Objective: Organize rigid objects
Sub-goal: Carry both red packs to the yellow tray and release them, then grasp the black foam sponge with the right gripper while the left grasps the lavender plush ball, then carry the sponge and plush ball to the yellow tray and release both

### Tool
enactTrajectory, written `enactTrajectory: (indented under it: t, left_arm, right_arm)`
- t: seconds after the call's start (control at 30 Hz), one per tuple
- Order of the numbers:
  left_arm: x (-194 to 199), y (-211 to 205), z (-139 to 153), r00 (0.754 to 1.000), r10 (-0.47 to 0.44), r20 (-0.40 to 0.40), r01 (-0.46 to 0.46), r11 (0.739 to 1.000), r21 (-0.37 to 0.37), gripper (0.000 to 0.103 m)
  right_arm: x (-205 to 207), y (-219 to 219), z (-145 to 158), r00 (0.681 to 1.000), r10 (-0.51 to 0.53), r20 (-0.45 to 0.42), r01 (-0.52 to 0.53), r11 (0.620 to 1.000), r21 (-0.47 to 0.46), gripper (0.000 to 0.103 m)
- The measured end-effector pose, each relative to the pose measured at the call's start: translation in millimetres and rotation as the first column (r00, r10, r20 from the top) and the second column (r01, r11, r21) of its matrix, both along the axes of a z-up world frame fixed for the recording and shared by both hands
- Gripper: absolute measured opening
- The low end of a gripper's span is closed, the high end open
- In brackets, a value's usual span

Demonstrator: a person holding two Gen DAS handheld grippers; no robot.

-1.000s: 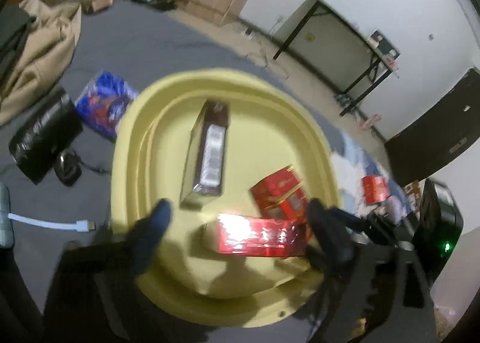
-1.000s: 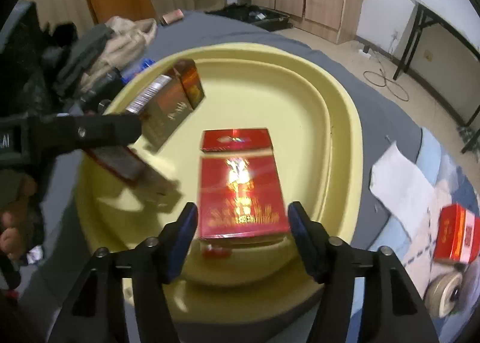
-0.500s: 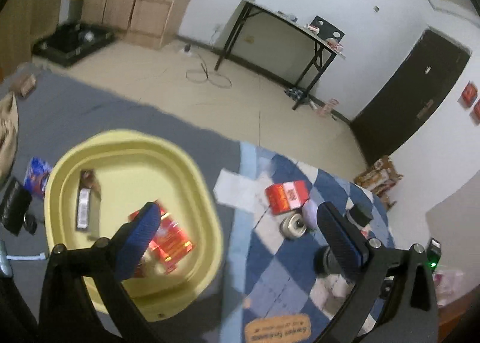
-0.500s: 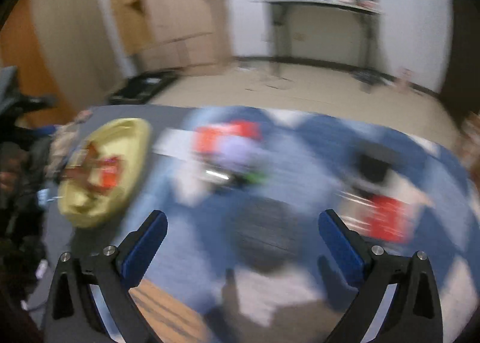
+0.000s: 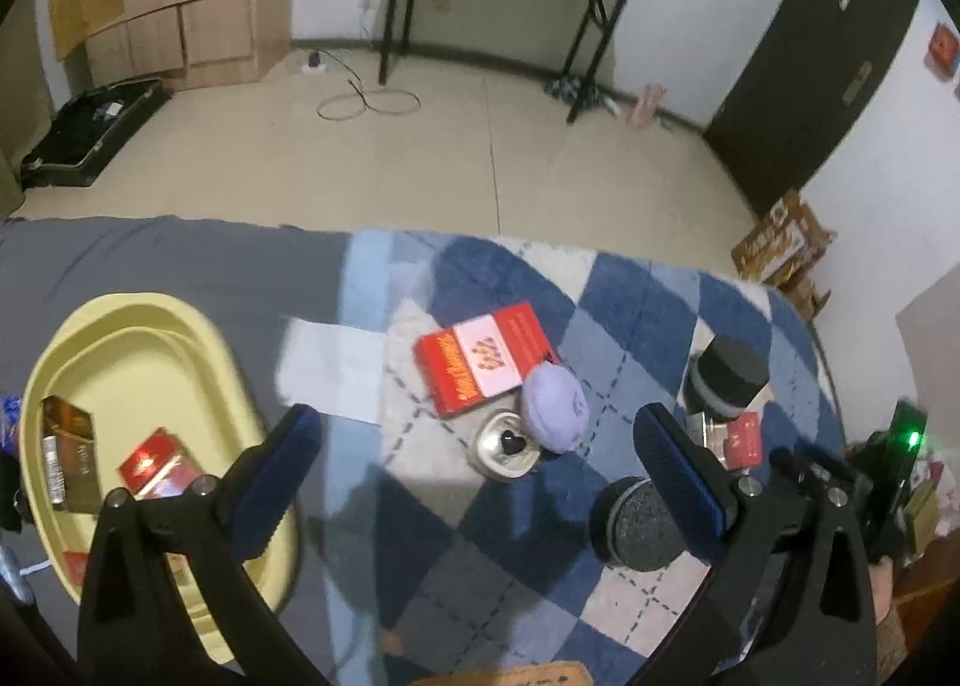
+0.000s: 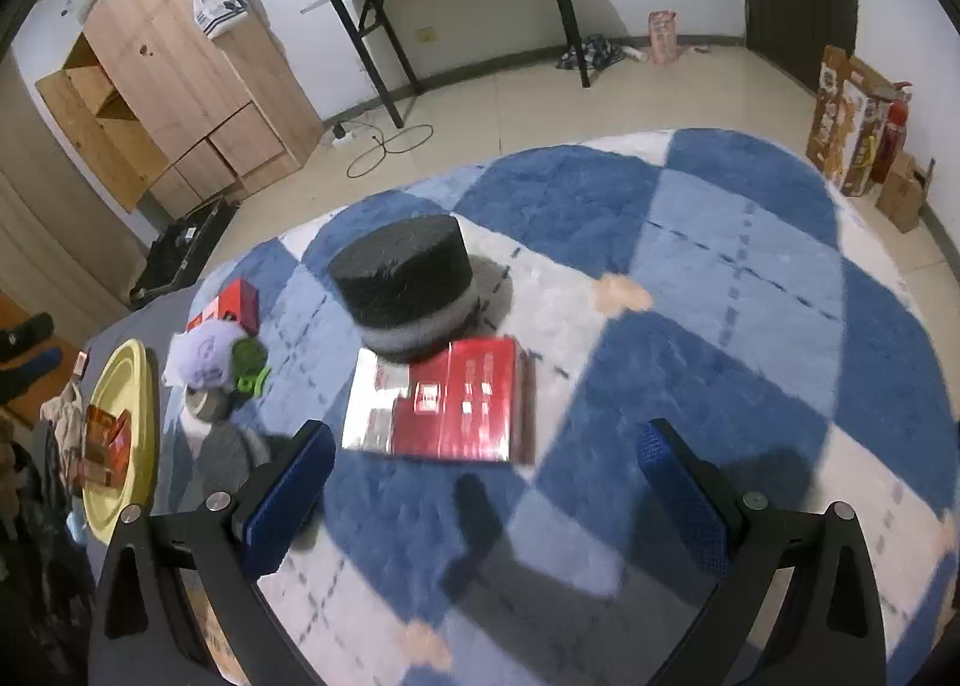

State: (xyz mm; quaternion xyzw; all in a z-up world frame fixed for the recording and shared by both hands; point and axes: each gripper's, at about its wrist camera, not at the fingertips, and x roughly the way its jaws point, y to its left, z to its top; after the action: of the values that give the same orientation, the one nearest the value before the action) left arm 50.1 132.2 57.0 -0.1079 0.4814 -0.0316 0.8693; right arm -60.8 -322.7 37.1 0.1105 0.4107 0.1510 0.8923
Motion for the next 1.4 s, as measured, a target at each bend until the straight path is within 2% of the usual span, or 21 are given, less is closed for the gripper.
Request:
enactTrajectory:
  t: [0.23,0.47,0.53,0.57,0.6,0.63,0.7,0.73,0.77,0.87,0.93,1.03,1.1,1.17,1.2,1.3,1.4]
  left_arm:
    - [32.6,-42.3,-50.8,0.99,-0.087,-0.113,0.093,0.995,0.042,0.103]
    - [48.7,-80.5,-81.9,0.966,-0.197,-0.166,0.225,0.959,0.173,0.102]
    - [52.0,-86.6,-89.1,0.961,-0.214,-0.173,0.247,0.948,0.199,0.092]
    - [53.6,-88.6,-92.4,0.959,-0.219,-0.181,0.255,0.944,0.208,0.077]
    - [55.5,-89.7,-95.3,0.961,-0.205,-0.185,0.248,0.937,0.245,0.067]
    - [56.3,-88.8,-95.2,0.965,-0.192,-0.179,0.235,0.937,0.26,0.064]
    - [57.8,-83.3,-91.9,0.97,-0.185,-0.158,0.218,0.95,0.225,0.046]
    - [59.2,-79.9,-91.6,0.971,-0.179,-0.159,0.21,0.956,0.206,0.046]
    - [60.1,-76.5,-91.4,0.972,-0.17,-0.16,0.199,0.961,0.193,0.043]
    - [54.3,-65.1,-80.7,0.982,-0.147,-0.119,0.161,0.98,0.119,0.041]
    - [44.5,-58.9,-58.7,0.982,-0.172,-0.082,0.177,0.982,0.063,0.041]
    - [21.5,-34.9,-13.2,0.987,-0.161,0.0,0.161,0.987,0.002,0.041]
    - [2.3,-4.1,18.8,0.991,-0.128,0.044,0.129,0.991,-0.027,0.041]
    - [-15.2,23.8,39.3,0.994,-0.092,0.065,0.093,0.996,-0.012,0.041]
    - [-29.8,51.2,51.8,0.996,-0.055,0.077,0.054,0.998,0.01,0.041]
    - [-59.0,119.7,62.4,0.996,0.045,0.071,-0.049,0.998,0.051,0.041]
    - [-84.4,180.7,48.9,0.989,0.151,0.01,-0.151,0.988,0.041,0.041]
  right_arm:
    - [60.0,27.4,-0.3,0.997,0.07,0.034,-0.069,0.997,-0.025,0.103]
    - [90.8,51.6,-11.7,0.994,0.104,0.041,-0.101,0.993,-0.066,0.103]
    - [94.1,56.9,-17.1,0.994,0.104,0.038,-0.101,0.992,-0.071,0.103]
    - [94.9,60.3,-19.4,0.994,0.102,0.034,-0.099,0.993,-0.071,0.103]
    - [97.2,61.8,-21.5,0.995,0.1,0.03,-0.098,0.993,-0.07,0.101]
    - [100.0,63.3,-23.7,0.995,0.096,0.027,-0.094,0.993,-0.074,0.096]
    - [105.4,67.0,-27.1,0.995,0.094,0.026,-0.091,0.992,-0.092,0.082]
    - [109.3,69.3,-29.5,0.994,0.104,0.024,-0.101,0.99,-0.099,0.072]
    - [110.4,70.2,-29.9,0.993,0.118,0.025,-0.116,0.99,-0.085,0.069]
    - [112.2,68.0,-30.0,0.992,0.12,0.03,-0.118,0.991,-0.065,0.068]
    - [108.0,62.7,-26.2,0.992,0.118,0.042,-0.117,0.992,-0.04,0.068]
    - [91.9,58.7,-10.9,0.986,0.135,0.095,-0.132,0.99,-0.038,0.068]
    - [79.9,64.9,1.7,0.98,0.158,0.122,-0.154,0.987,-0.039,0.068]
    - [65.1,81.1,18.6,0.967,0.2,0.16,-0.195,0.98,-0.046,0.068]
    - [58.1,91.4,25.5,0.959,0.223,0.175,-0.219,0.975,-0.042,0.068]
    - [34.9,139.5,42.0,0.925,0.325,0.197,-0.323,0.945,-0.041,0.068]
    - [9.2,203.4,47.9,0.874,0.438,0.212,-0.432,0.899,-0.075,0.068]
